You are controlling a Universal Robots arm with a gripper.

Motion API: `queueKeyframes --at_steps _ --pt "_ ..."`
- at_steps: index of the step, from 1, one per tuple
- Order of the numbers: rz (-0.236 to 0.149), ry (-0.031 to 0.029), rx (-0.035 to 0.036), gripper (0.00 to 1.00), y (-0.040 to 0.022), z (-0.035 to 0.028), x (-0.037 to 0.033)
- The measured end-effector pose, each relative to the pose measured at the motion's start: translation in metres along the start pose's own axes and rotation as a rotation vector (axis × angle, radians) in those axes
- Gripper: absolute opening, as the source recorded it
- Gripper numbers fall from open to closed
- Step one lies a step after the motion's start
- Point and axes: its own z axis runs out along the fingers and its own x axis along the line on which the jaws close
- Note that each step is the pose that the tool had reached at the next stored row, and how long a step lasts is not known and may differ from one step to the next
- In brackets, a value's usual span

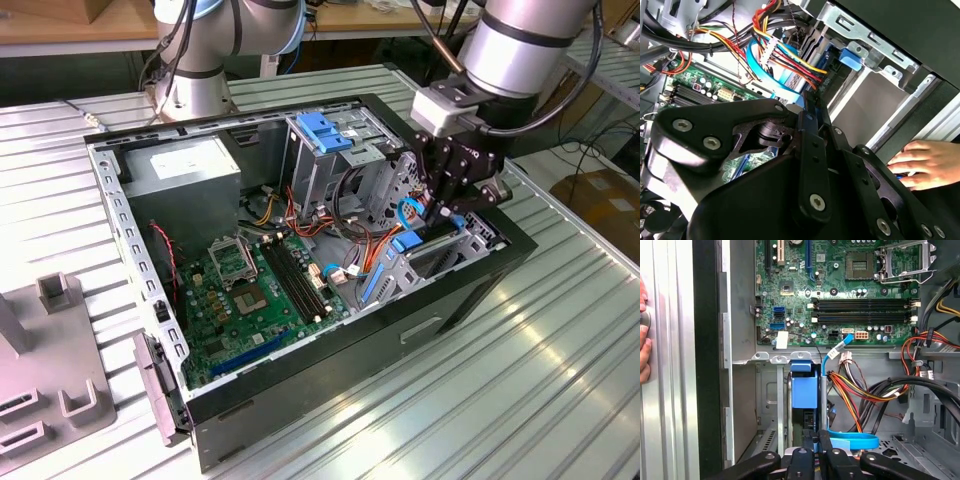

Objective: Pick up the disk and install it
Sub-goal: 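Insert the second disk wire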

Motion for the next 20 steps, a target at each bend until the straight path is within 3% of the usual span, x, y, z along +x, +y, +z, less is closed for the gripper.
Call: queueKeyframes --at_steps 4,8,20 --pt "0.0 -0.0037 -0.0001 0.16 0.0 0.0001 0.0018" --pt "0.001 -0.0184 -0.0003 0.16 0.0 0.0002 0.0025" --pt "0.001 -0.0227 -0.0004 0.16 0.0 0.0021 0.0035"
